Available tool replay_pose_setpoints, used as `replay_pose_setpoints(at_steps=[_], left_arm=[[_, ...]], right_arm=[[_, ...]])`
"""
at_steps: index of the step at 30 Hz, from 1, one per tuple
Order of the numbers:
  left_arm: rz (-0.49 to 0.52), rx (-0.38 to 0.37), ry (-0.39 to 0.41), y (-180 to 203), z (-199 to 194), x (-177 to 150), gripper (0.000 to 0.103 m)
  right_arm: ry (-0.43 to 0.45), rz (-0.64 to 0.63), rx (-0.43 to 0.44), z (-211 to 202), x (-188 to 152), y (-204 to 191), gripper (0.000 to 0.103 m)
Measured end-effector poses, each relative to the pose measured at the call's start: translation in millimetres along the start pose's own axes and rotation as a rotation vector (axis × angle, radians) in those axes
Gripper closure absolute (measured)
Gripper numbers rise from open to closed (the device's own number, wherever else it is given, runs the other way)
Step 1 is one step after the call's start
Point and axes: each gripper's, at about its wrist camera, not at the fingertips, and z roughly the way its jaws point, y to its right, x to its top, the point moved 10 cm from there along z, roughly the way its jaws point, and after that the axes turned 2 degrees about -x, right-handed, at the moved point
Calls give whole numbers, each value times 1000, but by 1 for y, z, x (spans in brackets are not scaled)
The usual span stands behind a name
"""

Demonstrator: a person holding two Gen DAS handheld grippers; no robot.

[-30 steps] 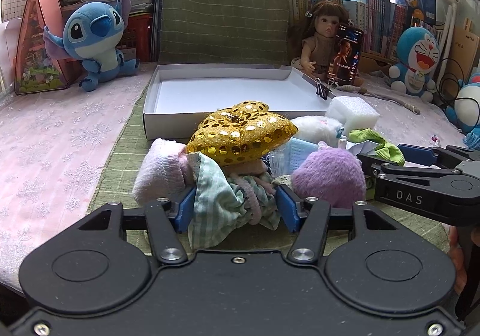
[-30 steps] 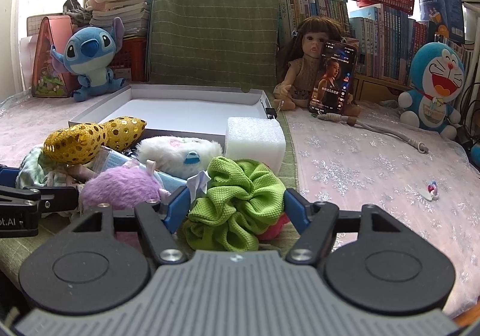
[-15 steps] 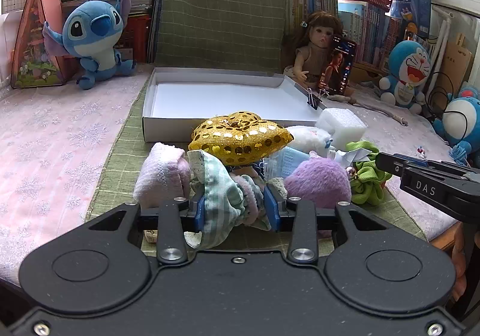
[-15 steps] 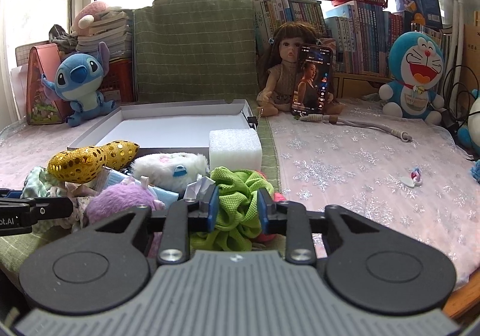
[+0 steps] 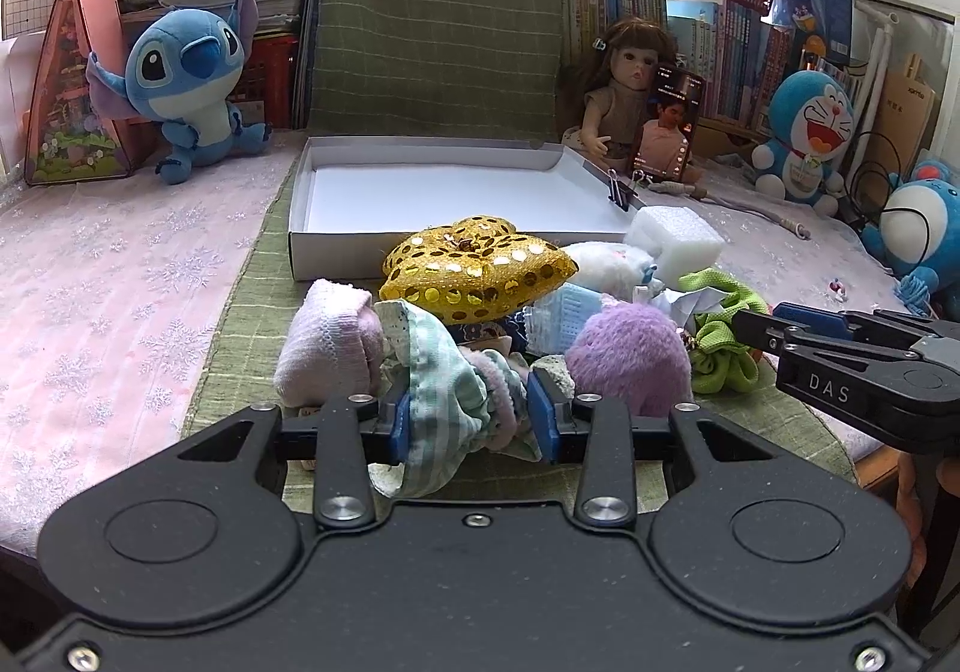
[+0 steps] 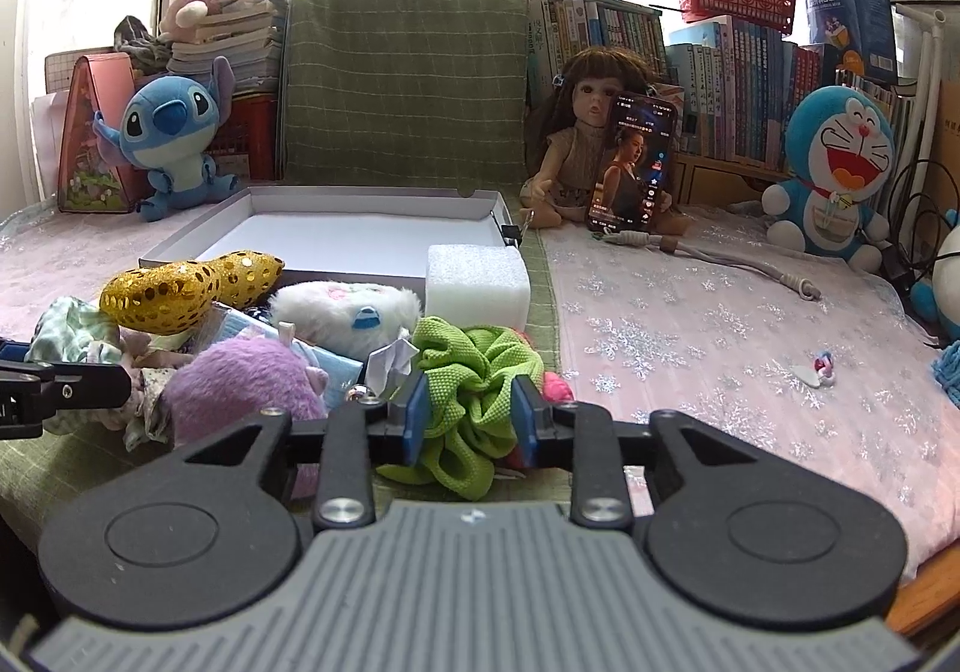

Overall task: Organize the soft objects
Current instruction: 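Lift the gingham cloth with left gripper while right gripper lifts the scrunchie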

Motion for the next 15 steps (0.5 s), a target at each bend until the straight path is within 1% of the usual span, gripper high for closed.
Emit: replay_pose_setpoints(at_steps=[6, 9, 15], left_arm=[[29, 18, 6, 0, -5, -2, 65], [41, 19, 3, 2, -4, -3, 62], [93, 49, -1, 7, 3, -4, 54]], right_arm=[[-8, -34, 3, 2, -4, -6, 44], [-10, -39, 6, 4, -4, -8, 39], [-23, -51, 18, 9, -6, -10, 33]])
